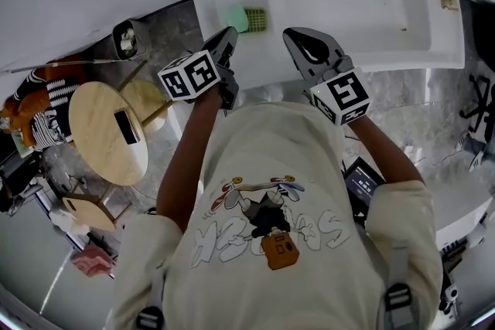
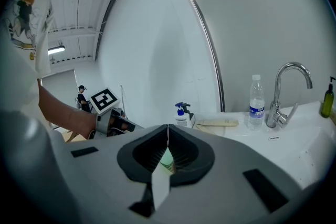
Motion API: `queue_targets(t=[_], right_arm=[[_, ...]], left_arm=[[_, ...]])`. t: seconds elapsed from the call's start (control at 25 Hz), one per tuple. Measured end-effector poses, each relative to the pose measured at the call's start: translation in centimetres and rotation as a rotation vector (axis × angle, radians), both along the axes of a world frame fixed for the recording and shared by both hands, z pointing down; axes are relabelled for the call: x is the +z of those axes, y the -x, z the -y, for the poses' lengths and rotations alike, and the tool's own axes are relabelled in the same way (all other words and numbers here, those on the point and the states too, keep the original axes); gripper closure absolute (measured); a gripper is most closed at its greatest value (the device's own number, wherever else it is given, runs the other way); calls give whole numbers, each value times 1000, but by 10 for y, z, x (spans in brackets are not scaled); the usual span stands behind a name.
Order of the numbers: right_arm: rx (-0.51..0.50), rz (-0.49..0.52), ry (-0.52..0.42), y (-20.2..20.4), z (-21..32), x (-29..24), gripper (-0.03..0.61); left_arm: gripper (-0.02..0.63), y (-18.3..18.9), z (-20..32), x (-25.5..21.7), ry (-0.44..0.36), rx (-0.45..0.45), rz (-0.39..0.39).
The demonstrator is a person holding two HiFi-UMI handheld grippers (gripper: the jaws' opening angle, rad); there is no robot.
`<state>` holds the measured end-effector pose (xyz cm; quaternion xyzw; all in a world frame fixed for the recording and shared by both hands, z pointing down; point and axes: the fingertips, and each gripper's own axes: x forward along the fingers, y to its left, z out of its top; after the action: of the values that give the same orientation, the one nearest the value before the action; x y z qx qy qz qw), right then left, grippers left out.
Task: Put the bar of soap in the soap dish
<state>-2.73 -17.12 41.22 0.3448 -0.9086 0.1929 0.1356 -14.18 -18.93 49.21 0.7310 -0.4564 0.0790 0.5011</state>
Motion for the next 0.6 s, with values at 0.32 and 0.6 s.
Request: queue_targets(t=[0.32, 0.6], right_arm=[[11, 17, 4, 0, 5, -7, 571], [19, 10, -4, -4, -1, -23, 571]], left_arm=[[606, -9, -12, -44, -96, 20, -36], [606, -22, -28, -86, -185, 50, -61]])
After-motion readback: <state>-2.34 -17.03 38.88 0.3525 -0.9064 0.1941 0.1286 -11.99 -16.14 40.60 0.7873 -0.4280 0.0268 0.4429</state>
